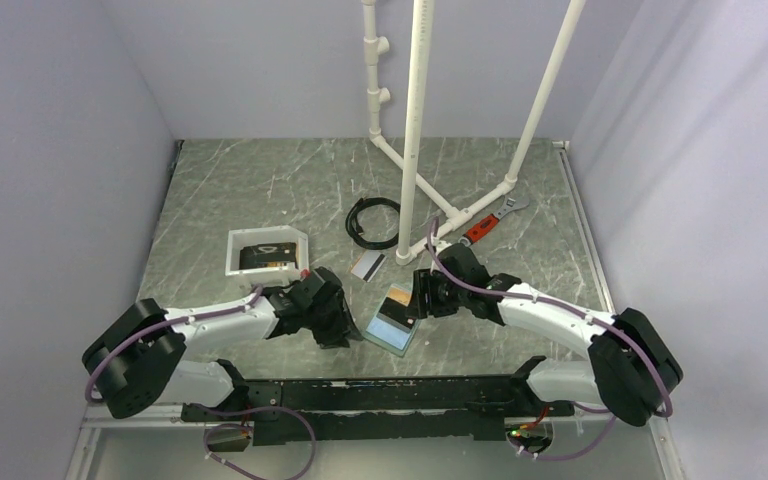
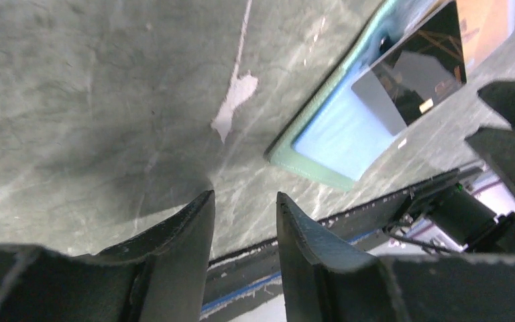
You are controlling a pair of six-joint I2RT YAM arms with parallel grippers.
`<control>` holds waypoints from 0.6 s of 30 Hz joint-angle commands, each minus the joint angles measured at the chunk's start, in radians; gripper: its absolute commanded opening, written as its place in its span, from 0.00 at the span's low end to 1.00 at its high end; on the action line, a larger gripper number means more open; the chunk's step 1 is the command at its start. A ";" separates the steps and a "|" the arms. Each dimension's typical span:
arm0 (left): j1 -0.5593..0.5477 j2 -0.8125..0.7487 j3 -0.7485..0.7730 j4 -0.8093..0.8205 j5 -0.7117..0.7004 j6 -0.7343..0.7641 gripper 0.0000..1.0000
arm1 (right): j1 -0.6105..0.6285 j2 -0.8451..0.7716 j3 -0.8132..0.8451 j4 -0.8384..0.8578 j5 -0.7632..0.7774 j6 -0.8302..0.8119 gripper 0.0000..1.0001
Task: Put the credit cards into the card holder
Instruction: Insert the credit card into the card holder.
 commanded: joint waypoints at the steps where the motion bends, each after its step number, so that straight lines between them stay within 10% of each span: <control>1: -0.006 0.006 -0.005 0.049 0.128 0.011 0.43 | -0.016 0.009 -0.008 0.072 -0.032 0.013 0.52; 8: -0.009 0.154 -0.058 0.317 0.204 -0.055 0.34 | -0.005 0.004 0.024 0.042 0.038 -0.051 0.52; 18: -0.002 0.170 -0.025 0.236 0.082 -0.052 0.31 | -0.005 0.148 0.084 0.146 -0.055 -0.128 0.42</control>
